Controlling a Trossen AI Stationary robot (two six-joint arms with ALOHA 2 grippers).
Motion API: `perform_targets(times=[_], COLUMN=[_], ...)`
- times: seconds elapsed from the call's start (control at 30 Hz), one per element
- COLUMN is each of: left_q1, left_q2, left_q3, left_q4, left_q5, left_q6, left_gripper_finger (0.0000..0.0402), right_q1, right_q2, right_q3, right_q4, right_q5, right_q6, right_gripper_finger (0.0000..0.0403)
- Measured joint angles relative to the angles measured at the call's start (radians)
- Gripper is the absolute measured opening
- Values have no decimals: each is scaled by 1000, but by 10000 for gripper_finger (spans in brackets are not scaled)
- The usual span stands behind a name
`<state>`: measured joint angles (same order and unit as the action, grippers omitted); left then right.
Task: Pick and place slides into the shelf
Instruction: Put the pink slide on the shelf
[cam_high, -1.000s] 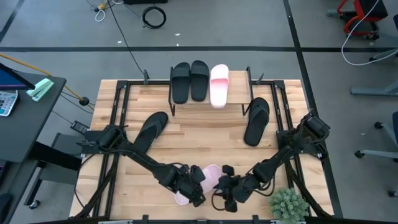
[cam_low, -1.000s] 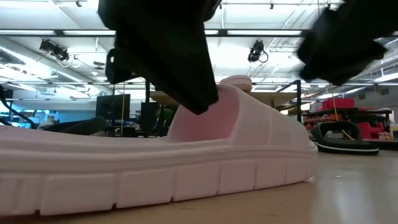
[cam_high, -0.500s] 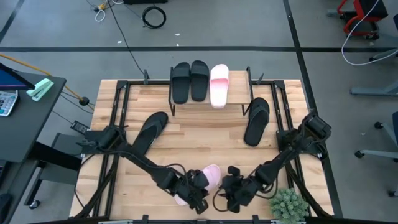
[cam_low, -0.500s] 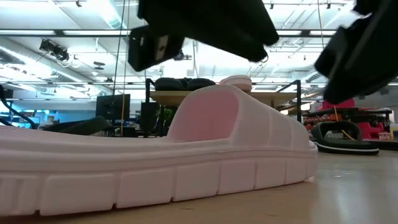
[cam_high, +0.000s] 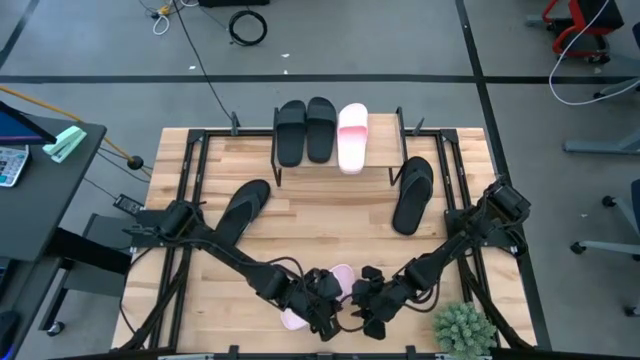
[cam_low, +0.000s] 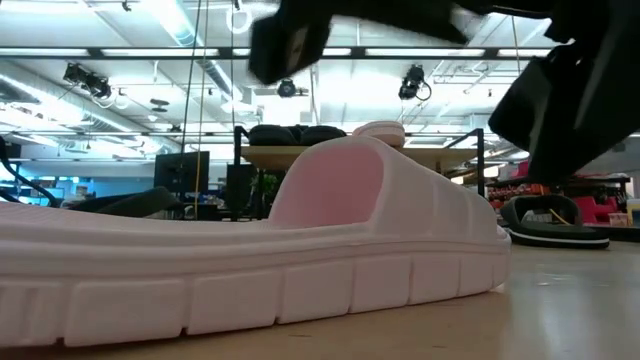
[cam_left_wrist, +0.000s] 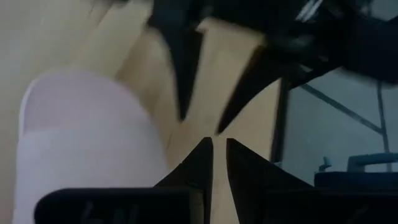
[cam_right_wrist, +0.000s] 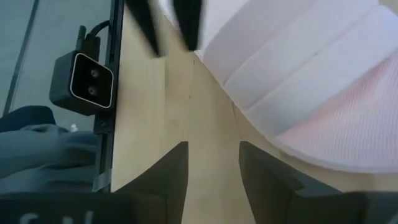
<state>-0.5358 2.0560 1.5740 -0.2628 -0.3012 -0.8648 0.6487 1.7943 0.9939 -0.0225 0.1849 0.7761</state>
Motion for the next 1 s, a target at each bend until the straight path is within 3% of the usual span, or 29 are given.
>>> perform_targets(times=[0.13, 0.27, 0.33, 0.43, 0.67, 1.0], left_q1=[-4, -18, -27, -47, -107, -137], left_q2=[0, 0, 0, 0, -3, -3], left_q3=[91, 240, 331, 467, 700, 760], left_q4=[-42, -193, -306, -448, -624, -665], left_q5=[0, -1, -2, -29, -221, -241], left_q6=[98, 209, 258, 323, 449, 517], left_gripper_finger=[44, 27, 15, 5, 18, 15], right_q1=[-1, 8, 11, 11, -33, -149], right_q2=[7, 37, 67, 116, 147, 149], right_q3=[0, -4, -4, -4, -3, 0], right_q4=[4, 4, 15, 69, 92, 39], right_q5=[2, -4, -3, -3, 19, 0], right_q6=[-18, -12, -17, -12, -21, -104], right_gripper_finger=[113, 32, 10, 14, 7, 3])
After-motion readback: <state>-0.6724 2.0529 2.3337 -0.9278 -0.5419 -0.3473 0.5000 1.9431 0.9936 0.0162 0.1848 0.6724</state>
